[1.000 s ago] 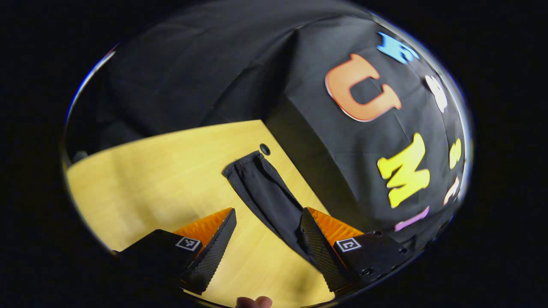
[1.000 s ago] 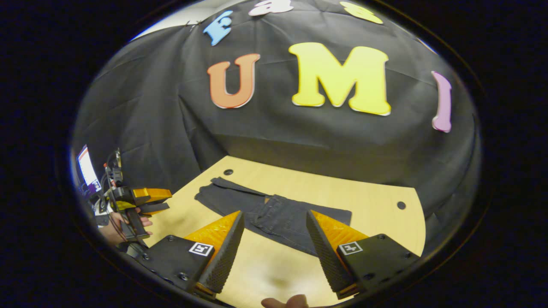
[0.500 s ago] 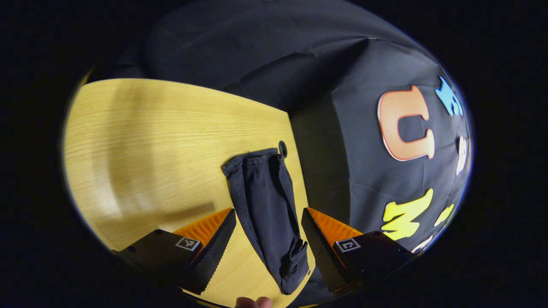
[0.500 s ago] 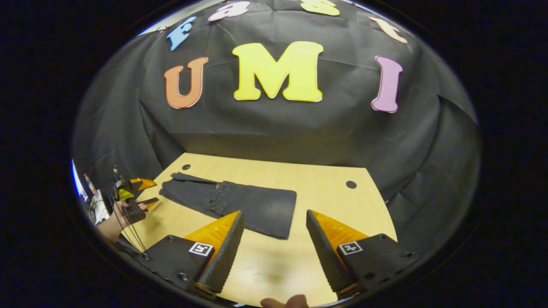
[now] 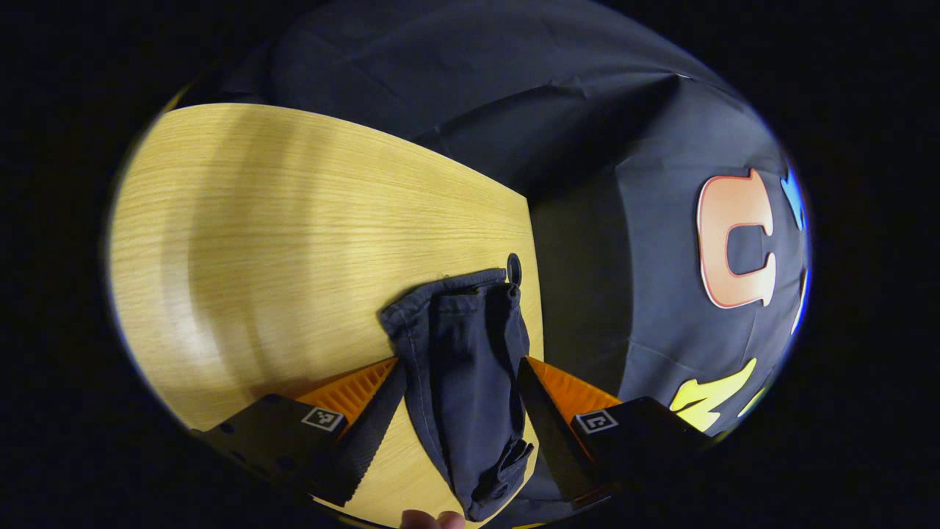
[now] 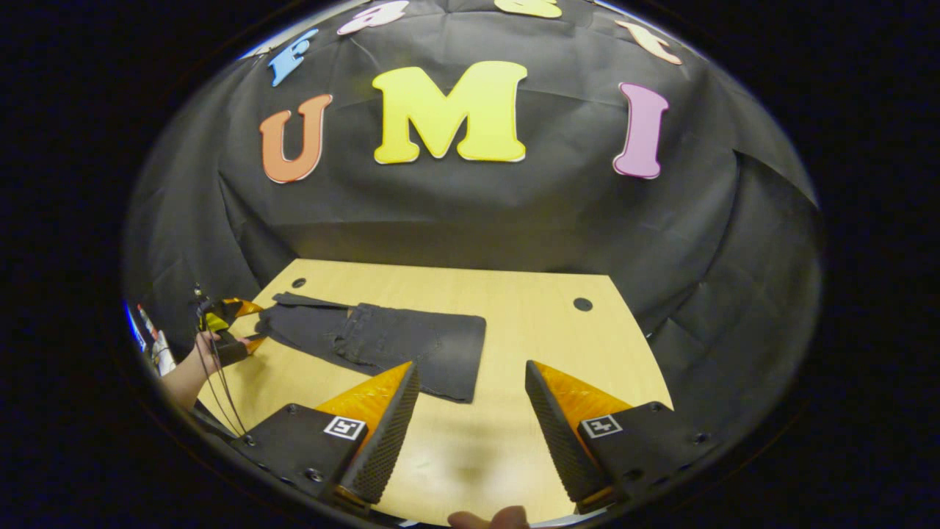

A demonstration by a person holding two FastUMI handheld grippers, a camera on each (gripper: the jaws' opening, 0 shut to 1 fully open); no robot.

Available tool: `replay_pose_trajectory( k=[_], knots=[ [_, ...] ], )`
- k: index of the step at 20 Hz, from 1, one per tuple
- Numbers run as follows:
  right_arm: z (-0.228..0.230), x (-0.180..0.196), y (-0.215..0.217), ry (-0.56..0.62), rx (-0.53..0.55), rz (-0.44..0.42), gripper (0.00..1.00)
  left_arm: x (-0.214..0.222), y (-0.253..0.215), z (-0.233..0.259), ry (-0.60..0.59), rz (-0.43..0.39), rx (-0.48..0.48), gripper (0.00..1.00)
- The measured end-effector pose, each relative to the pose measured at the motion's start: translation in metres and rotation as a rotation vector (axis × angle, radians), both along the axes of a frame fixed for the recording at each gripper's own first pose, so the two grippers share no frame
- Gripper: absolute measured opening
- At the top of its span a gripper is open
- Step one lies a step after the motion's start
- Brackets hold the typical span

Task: Grasp the waist and the cuffs of the jeans and fold them to make the two legs overlap; first hold the waist and fold one-third of the jeans toward the cuffs, then hold the cuffs and fold the remaining one-third in the same direction to finish folding.

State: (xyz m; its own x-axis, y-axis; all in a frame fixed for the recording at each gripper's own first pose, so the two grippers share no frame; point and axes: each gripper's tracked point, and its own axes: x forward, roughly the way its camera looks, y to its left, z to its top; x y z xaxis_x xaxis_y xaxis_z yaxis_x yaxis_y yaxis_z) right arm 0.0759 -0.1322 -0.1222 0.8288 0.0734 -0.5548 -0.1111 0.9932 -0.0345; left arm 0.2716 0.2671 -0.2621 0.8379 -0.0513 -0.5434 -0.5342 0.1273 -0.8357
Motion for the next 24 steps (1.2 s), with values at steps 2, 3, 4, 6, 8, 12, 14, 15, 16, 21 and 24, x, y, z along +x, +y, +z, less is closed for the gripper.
replay_pose_trajectory(
  k=[2, 3, 4, 6, 8, 12, 14, 15, 16, 21, 24],
  knots=[
    [-0.006, -0.001, -0.005, 0.016, 0.004, -0.016, 0.9, 0.018, -0.002, 0.001, -0.026, 0.001, -0.018, 0.99],
    [-0.009, -0.001, -0.008, 0.021, 0.0, -0.023, 0.9, 0.025, -0.002, 0.002, -0.044, -0.002, -0.026, 0.99],
    [-0.01, -0.003, -0.013, 0.025, -0.006, -0.028, 0.9, 0.03, -0.001, 0.001, -0.06, 0.004, -0.024, 0.98],
    [-0.008, -0.005, -0.016, 0.027, -0.006, -0.033, 0.9, 0.033, -0.004, -0.016, -0.034, -0.003, -0.012, 0.91],
    [-0.01, -0.005, -0.019, 0.023, -0.013, -0.035, 0.9, 0.034, 0.0, -0.024, -0.021, 0.009, -0.027, 0.48],
    [-0.011, -0.018, -0.03, 0.016, -0.038, -0.036, 0.9, 0.036, -0.005, -0.023, -0.043, 0.007, -0.04, 0.13],
    [-0.007, -0.02, -0.032, 0.003, -0.034, -0.042, 0.9, 0.035, -0.006, -0.004, -0.074, 0.001, -0.024, 0.09],
    [-0.004, -0.022, -0.033, -0.005, -0.027, -0.049, 0.9, 0.034, -0.009, 0.012, -0.098, -0.007, -0.002, 0.08],
    [-0.001, -0.028, -0.035, -0.012, -0.016, -0.056, 0.9, 0.032, -0.013, 0.032, -0.118, -0.03, 0.031, 0.07],
    [0.014, -0.055, -0.039, -0.031, 0.08, -0.085, 0.88, 0.023, -0.063, 0.137, -0.242, -0.14, 0.196, 0.06],
    [0.019, -0.073, -0.049, -0.053, 0.093, -0.1, 0.88, 0.02, -0.116, 0.183, -0.285, -0.211, 0.28, 0.06]
  ],
)
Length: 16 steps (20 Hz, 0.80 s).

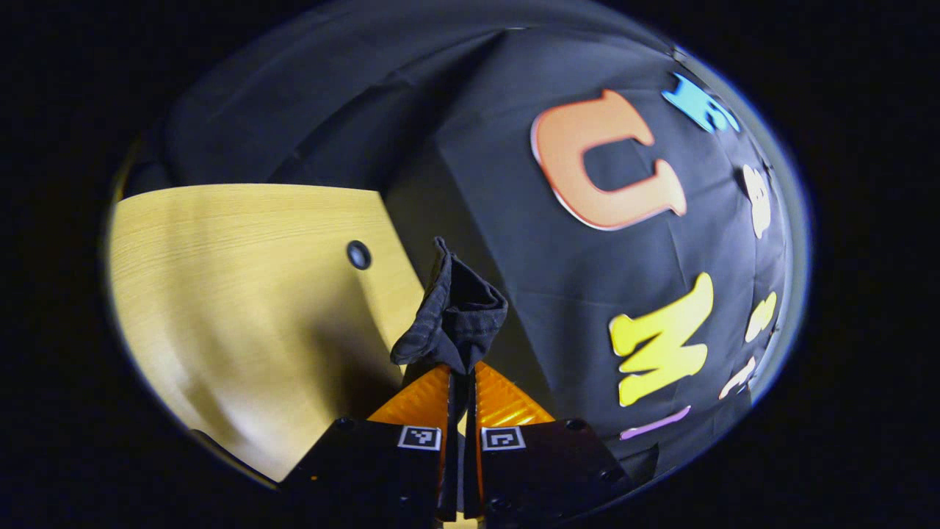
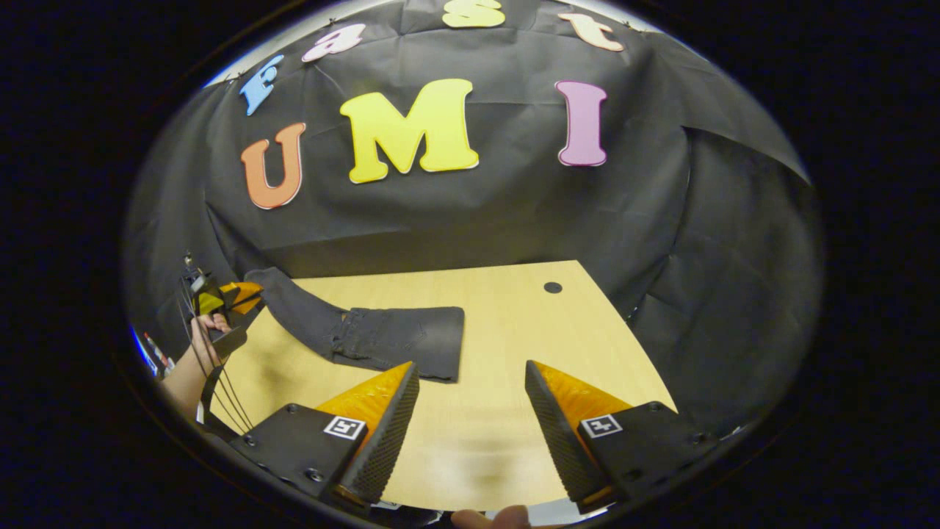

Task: Grasp the waist and the cuffs of the jeans and fold them to make the two legs overlap; first hold the waist and fold one-third of the jeans toward the cuffs, then hold the cuffs and fold the remaining one-third in the same direction to finish folding.

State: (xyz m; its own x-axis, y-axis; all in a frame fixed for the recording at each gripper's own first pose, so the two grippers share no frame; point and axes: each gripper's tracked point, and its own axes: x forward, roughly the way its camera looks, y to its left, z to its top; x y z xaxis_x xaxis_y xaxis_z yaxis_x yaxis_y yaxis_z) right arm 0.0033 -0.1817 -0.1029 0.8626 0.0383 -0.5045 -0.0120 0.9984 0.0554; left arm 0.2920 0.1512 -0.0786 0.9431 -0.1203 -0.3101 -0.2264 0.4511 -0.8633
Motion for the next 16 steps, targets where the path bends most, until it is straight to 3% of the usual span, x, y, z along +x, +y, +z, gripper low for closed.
replay_pose_trajectory(
  k=[4, 6, 12, 16],
  knots=[
    [0.008, -0.026, -0.03, -0.035, 0.0, -0.059, 0.9, -0.002, -0.101, 0.036, -0.05, -0.147, 0.162, 0.06],
    [0.006, -0.036, -0.051, -0.043, -0.006, -0.105, 0.91, -0.006, -0.155, 0.032, -0.05, -0.234, 0.238, 0.06],
    [-0.03, -0.065, -0.106, 0.023, 0.018, -0.24, 0.91, -0.003, -0.279, -0.072, 0.067, -0.417, 0.433, 0.06],
    [-0.055, -0.071, -0.132, 0.084, 0.052, -0.306, 0.9, -0.008, -0.299, -0.141, 0.19, -0.431, 0.508, 0.06]
  ],
)
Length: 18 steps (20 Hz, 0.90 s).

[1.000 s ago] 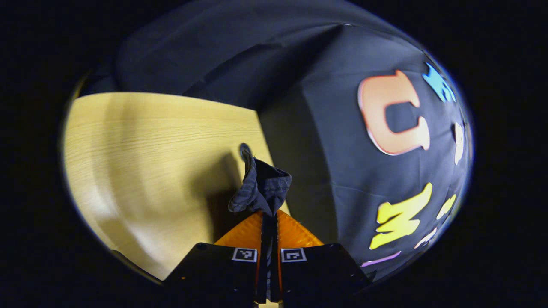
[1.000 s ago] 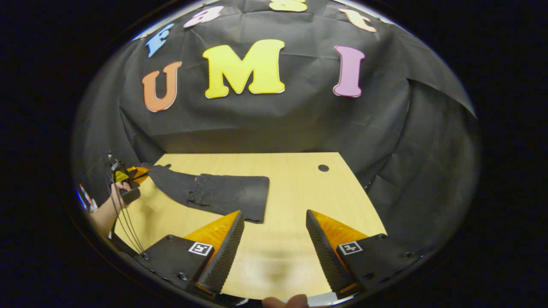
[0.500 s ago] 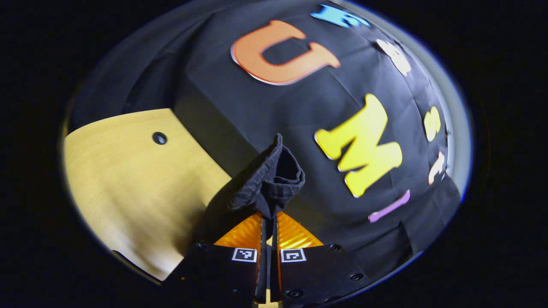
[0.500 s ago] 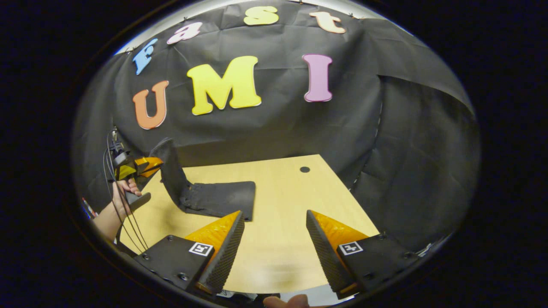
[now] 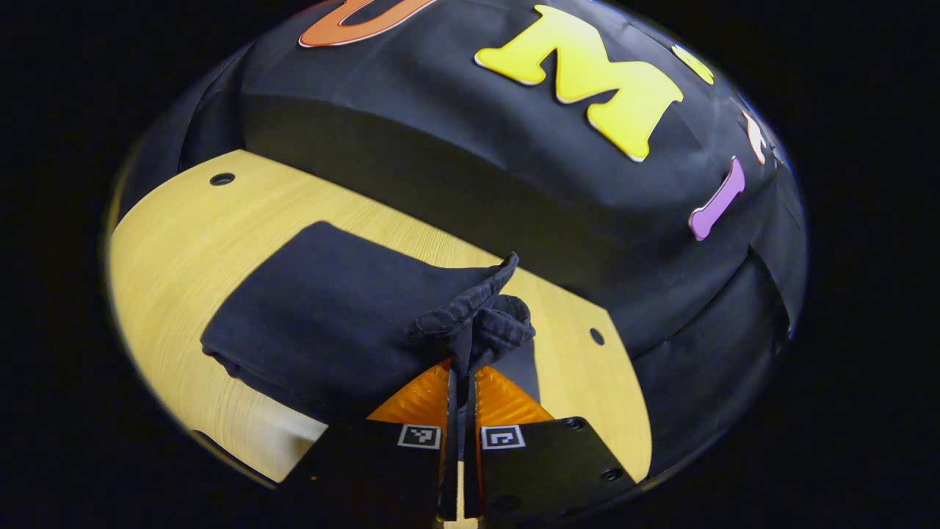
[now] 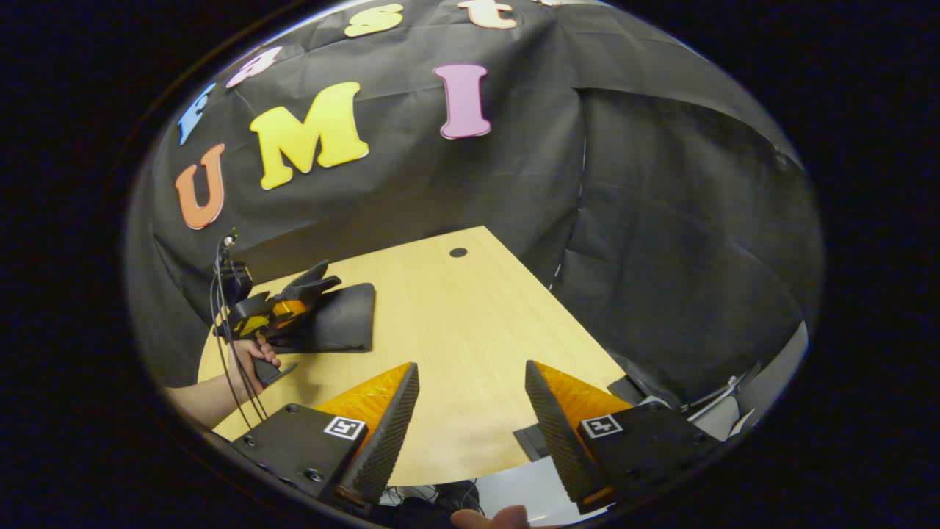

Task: Grasp the waist and the cuffs of the jeans and fold them to make the two legs overlap; first hold the waist and fold one-third of the jeans toward the cuffs, then hold the cuffs and fold the remaining one-third in the same direction to finish folding.

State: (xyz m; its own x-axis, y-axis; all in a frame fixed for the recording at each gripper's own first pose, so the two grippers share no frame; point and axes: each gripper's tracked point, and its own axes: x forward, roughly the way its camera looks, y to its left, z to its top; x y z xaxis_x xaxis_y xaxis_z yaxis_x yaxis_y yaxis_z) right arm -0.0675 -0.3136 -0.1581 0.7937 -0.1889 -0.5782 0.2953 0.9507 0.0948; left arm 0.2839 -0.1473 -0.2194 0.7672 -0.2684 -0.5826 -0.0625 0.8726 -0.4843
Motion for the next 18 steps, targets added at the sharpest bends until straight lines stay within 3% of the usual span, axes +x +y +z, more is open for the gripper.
replay_pose_trajectory(
  k=[3, 4, 5, 6, 7, 9, 10, 11, 15, 16, 18],
  knots=[
    [-0.011, 0.007, -0.001, 0.02, 0.023, -0.002, 0.9, -0.001, -0.005, -0.023, 0.038, 0.009, 0.037, 0.08],
    [-0.011, 0.011, 0.001, 0.02, 0.023, 0.006, 0.9, 0.0, -0.005, -0.027, 0.044, 0.008, 0.066, 0.0],
    [-0.01, 0.015, 0.004, 0.019, 0.023, 0.019, 0.9, 0.001, -0.008, -0.027, 0.041, -0.005, 0.082, 0.15],
    [-0.009, 0.02, 0.01, 0.013, 0.02, 0.034, 0.88, 0.0, -0.013, -0.027, 0.034, -0.018, 0.093, 0.14],
    [-0.006, 0.024, 0.015, 0.009, 0.012, 0.05, 0.89, -0.001, -0.016, -0.023, 0.024, -0.031, 0.109, 0.25],
    [-0.001, 0.03, 0.023, -0.003, -0.008, 0.084, 0.88, -0.006, -0.024, -0.009, -0.001, -0.069, 0.13, 0.63],
    [-0.03, 0.026, 0.047, -0.012, -0.015, 0.1, 0.91, -0.011, -0.025, 0.003, -0.019, -0.084, 0.146, 0.81],
    [-0.024, 0.03, 0.055, -0.022, -0.017, 0.111, 0.89, -0.014, -0.027, 0.011, -0.042, -0.104, 0.152, 1.0],
    [0.01, 0.052, 0.1, -0.112, -0.058, 0.173, 0.88, -0.027, 0.0, 0.07, -0.153, -0.12, 0.177, 1.0],
    [0.021, 0.06, 0.115, -0.145, -0.074, 0.197, 0.94, -0.031, 0.014, 0.092, -0.193, -0.116, 0.189, 1.0],
    [0.048, 0.075, 0.149, -0.217, -0.096, 0.255, 0.88, -0.039, 0.047, 0.144, -0.286, -0.095, 0.228, 0.99]
  ],
)
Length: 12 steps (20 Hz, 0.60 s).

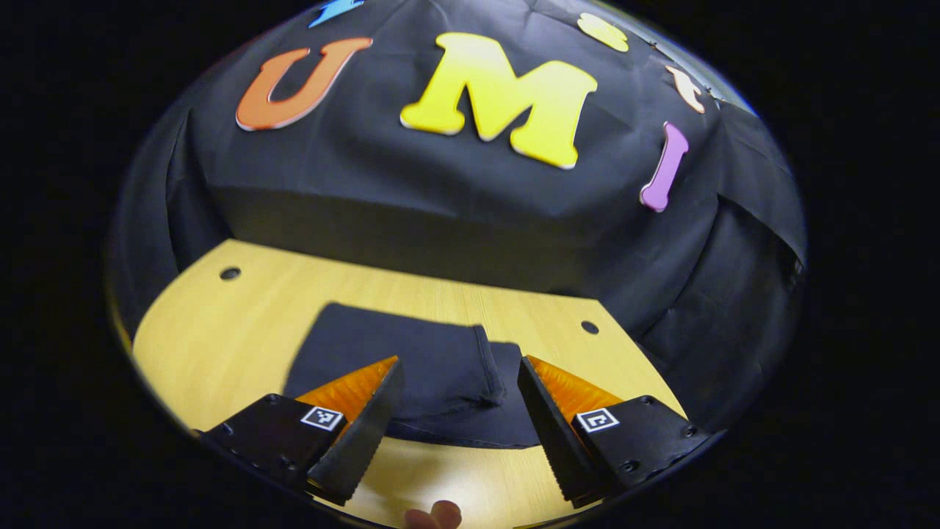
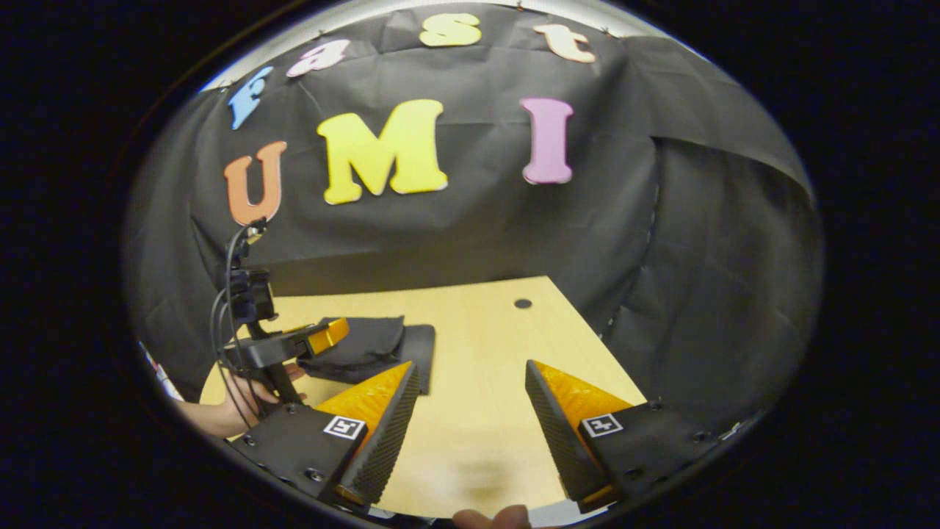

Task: Grasp the waist and the cuffs of the jeans and fold them to make the two legs overlap; first hold the waist and fold one-third of the jeans toward the cuffs, then hold the cuffs and fold the remaining one-third in the same direction to finish folding.

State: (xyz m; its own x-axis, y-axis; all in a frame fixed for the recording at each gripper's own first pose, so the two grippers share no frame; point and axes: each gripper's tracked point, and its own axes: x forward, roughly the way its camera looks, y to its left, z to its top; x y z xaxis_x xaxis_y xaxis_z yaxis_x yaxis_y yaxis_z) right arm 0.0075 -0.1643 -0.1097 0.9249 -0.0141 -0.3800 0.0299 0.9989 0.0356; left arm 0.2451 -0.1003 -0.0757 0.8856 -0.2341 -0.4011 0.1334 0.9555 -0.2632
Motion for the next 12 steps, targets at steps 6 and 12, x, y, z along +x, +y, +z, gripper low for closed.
replay_pose_trajectory(
  k=[6, 12],
  knots=[
    [0.089, 0.028, 0.099, -0.285, -0.004, 0.107, 0.89, -0.066, 0.086, 0.157, -0.291, 0.081, 0.074, 0.98],
    [0.116, 0.014, 0.171, -0.414, -0.029, 0.179, 0.9, -0.119, 0.136, 0.22, -0.415, 0.13, 0.094, 0.98]
  ],
)
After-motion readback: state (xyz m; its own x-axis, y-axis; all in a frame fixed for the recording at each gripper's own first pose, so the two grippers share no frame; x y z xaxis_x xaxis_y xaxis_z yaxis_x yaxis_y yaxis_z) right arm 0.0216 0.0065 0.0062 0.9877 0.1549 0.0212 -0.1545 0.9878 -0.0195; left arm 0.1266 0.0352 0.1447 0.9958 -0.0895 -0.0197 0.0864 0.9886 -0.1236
